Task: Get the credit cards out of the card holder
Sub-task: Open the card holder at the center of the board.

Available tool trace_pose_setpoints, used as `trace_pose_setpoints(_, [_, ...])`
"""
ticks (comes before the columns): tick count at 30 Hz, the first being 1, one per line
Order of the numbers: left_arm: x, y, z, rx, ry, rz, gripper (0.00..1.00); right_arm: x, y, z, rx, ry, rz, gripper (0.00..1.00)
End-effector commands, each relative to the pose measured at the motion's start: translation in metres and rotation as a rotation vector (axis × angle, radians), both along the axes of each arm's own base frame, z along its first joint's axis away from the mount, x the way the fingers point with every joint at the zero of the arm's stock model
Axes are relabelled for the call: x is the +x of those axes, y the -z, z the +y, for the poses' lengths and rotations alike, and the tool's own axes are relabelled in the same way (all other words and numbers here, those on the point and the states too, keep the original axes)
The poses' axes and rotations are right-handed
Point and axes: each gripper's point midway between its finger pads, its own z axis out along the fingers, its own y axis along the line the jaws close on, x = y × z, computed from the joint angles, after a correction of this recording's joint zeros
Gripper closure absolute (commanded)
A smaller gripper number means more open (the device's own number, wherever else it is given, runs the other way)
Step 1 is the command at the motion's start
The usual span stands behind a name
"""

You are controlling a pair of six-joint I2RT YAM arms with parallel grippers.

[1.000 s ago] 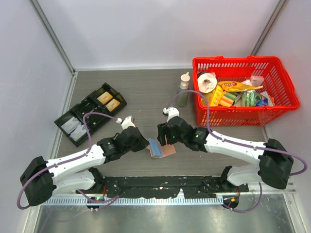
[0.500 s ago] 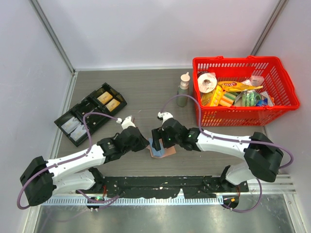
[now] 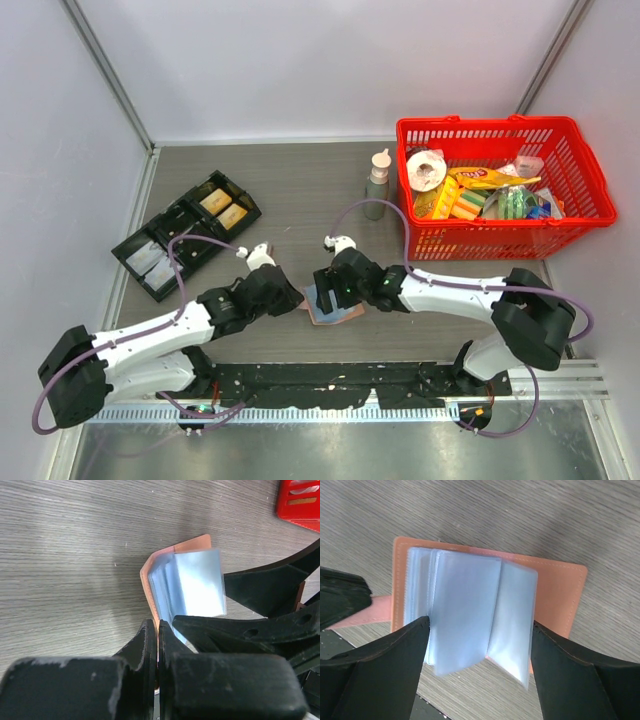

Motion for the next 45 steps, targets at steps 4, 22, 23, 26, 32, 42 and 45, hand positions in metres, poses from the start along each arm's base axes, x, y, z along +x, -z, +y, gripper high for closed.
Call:
trace_pose_setpoints(4, [0.000,0.005,0.019,0.029,-0.056,-0.019,1.00,0.017,-0.007,-0.037,-0.089,0.109,-0.081,0.20])
trace_pose_setpoints(22, [-0.004,0.016,0.021,0.029,-0.062,0.005,1.00,0.020,-0.077,-0.004,0.071,0.027,-0.183,0.33])
trace_pose_setpoints(23, [-0.003,0.015,0.020,0.026,-0.063,0.004,1.00,0.018,-0.079,0.002,0.084,0.008,-0.188,0.35])
trace_pose_setpoints(26, [-0.003,0.010,0.016,0.016,-0.052,0.001,1.00,0.009,-0.073,0.017,0.105,-0.052,-0.145,0.36])
trace_pose_setpoints(32, [-0.002,0.006,0.012,0.009,-0.041,-0.001,1.00,0.002,-0.053,0.035,0.133,-0.077,-0.074,0.29])
trace_pose_setpoints(42, [-0.002,0.005,0.010,0.003,-0.036,0.001,1.00,-0.006,-0.034,0.053,0.160,-0.117,0.008,0.23])
trace_pose_setpoints(45, [-0.002,0.003,0.009,-0.003,-0.033,-0.001,1.00,-0.006,-0.024,0.054,0.143,-0.114,0.024,0.23])
